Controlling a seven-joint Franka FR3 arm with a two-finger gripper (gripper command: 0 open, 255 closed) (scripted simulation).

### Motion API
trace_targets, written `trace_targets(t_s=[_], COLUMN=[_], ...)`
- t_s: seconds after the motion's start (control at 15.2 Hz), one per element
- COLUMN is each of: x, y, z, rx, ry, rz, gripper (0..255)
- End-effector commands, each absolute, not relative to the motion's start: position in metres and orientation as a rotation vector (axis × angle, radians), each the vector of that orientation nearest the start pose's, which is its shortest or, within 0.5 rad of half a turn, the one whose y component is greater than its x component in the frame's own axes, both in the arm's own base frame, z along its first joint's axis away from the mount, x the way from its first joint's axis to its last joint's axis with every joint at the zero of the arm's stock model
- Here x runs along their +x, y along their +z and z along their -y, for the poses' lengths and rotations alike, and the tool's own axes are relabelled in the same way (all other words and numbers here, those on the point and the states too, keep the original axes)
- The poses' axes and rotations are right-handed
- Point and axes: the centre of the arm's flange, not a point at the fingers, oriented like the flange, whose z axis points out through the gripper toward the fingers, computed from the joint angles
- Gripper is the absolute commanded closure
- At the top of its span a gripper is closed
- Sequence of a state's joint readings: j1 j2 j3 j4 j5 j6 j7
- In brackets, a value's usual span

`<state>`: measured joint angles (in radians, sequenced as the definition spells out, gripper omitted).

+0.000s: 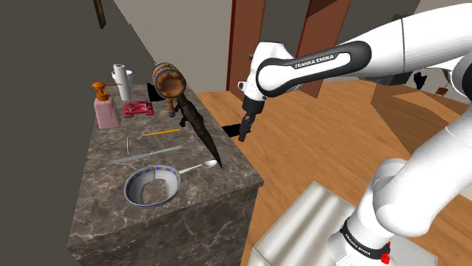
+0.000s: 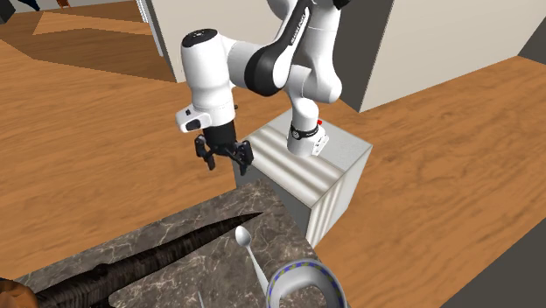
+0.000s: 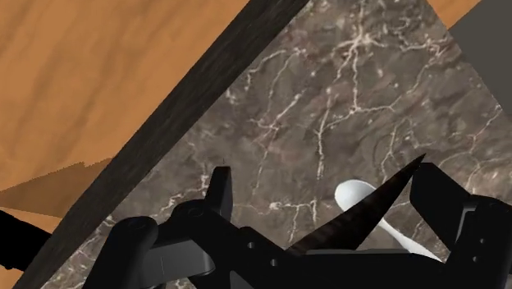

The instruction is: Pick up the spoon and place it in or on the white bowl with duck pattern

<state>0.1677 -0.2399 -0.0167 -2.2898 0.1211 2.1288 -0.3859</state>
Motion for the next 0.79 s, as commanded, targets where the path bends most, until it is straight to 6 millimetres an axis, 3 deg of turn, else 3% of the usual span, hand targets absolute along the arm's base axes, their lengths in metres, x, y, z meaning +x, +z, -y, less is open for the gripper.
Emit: trace_targets(t_s=[0.0,0.73], x=[0.489,0.556], y=[0.445,0.389], z=[-0.096,-0.201], rx=[-2.912,-2.646], ry=[-0.147,-0.185], rz=[0.815,1.292], gripper=[0,0])
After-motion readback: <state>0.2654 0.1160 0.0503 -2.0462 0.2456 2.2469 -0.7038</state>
